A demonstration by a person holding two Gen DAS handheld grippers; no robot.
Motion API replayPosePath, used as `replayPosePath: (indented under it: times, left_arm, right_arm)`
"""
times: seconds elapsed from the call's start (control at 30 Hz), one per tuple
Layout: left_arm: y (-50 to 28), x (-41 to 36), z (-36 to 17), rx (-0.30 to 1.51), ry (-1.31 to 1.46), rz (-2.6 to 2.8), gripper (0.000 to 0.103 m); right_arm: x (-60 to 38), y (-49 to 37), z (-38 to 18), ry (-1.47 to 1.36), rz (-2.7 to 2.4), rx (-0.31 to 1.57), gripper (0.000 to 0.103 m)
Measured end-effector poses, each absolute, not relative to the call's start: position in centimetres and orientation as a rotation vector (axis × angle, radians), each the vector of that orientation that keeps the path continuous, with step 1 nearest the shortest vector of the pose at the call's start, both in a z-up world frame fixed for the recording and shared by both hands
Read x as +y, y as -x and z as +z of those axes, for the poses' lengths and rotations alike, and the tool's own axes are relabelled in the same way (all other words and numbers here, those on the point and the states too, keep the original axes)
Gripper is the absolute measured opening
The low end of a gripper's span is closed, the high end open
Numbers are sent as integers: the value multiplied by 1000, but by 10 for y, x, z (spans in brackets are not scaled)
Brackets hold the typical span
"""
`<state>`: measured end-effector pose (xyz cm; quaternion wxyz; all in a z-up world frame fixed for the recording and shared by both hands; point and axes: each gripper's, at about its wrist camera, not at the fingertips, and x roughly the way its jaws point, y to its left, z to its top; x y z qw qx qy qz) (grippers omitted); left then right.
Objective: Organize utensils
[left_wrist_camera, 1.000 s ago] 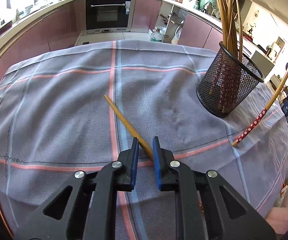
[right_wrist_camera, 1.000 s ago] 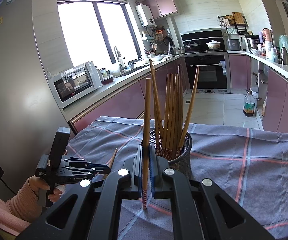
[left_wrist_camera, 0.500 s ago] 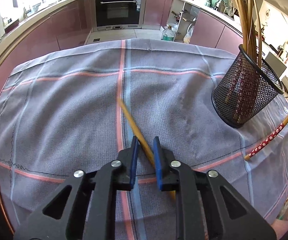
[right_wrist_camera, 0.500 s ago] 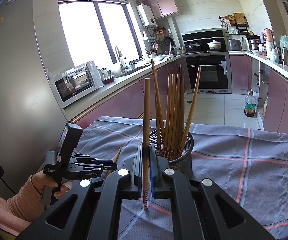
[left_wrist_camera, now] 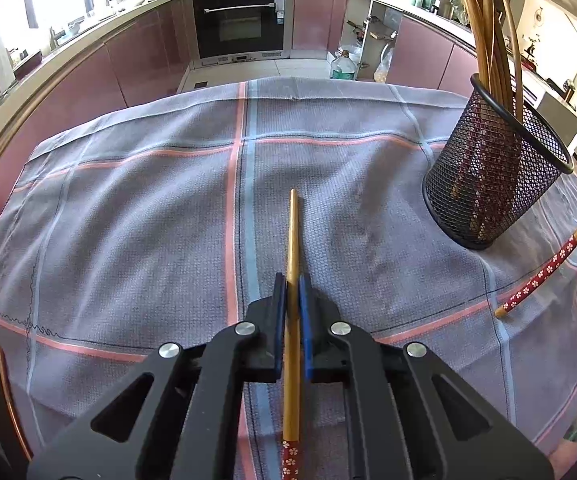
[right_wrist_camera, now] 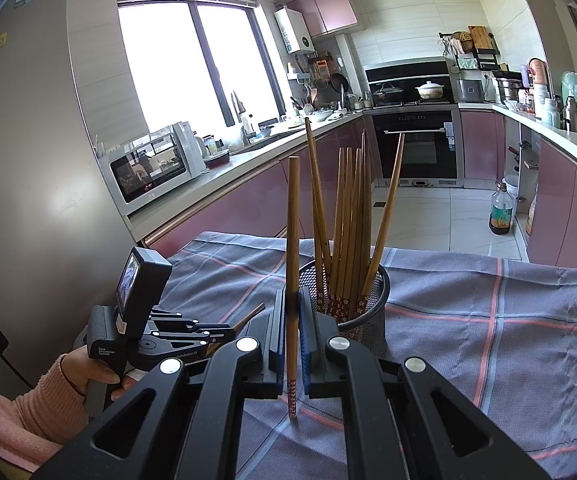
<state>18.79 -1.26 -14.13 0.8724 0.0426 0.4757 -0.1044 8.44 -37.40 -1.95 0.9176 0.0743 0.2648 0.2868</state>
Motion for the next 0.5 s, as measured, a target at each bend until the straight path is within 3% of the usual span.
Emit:
replayPosePath:
  times: [0.5]
  left_arm:
    - [-149, -11, -88, 875, -24, -298, 7]
  right_arm:
    - [-374, -78, -8, -139, 582, 510, 5]
